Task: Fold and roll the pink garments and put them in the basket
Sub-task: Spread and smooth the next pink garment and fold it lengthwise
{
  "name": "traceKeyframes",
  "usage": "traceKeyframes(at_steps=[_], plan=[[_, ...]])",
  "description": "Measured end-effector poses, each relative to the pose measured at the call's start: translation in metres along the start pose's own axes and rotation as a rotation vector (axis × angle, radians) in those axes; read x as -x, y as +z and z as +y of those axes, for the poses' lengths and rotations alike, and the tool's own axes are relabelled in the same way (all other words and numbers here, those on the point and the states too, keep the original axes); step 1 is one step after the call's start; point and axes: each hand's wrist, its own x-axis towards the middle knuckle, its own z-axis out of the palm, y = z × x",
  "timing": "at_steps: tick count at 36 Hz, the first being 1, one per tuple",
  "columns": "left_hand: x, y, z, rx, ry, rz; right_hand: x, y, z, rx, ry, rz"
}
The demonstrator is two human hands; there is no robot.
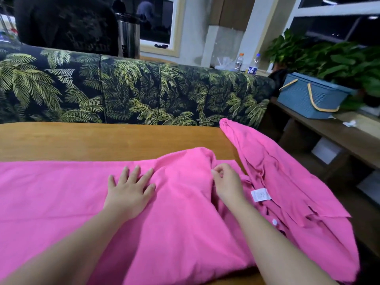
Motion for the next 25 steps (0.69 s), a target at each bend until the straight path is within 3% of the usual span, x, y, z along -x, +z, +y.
traceKeyframes(at_steps=[5, 8, 19, 25], plan=[[0.000, 0.000, -0.001, 0.015, 0.006, 0.008, -0.015, -0.044, 0.019, 0.002, 0.048, 0.156], [0.001, -0.001, 0.000, 0.032, 0.006, 0.013, -0.023, -0.057, 0.031, 0.058, 0.091, 0.162], [-0.021, -0.018, 0.013, 0.141, -0.036, -0.006, -0.019, -0.046, 0.044, 0.375, 0.088, -0.206], [-0.035, -0.010, 0.027, 0.145, 0.019, 0.039, -0.027, -0.046, 0.052, 0.358, -0.053, 0.159]])
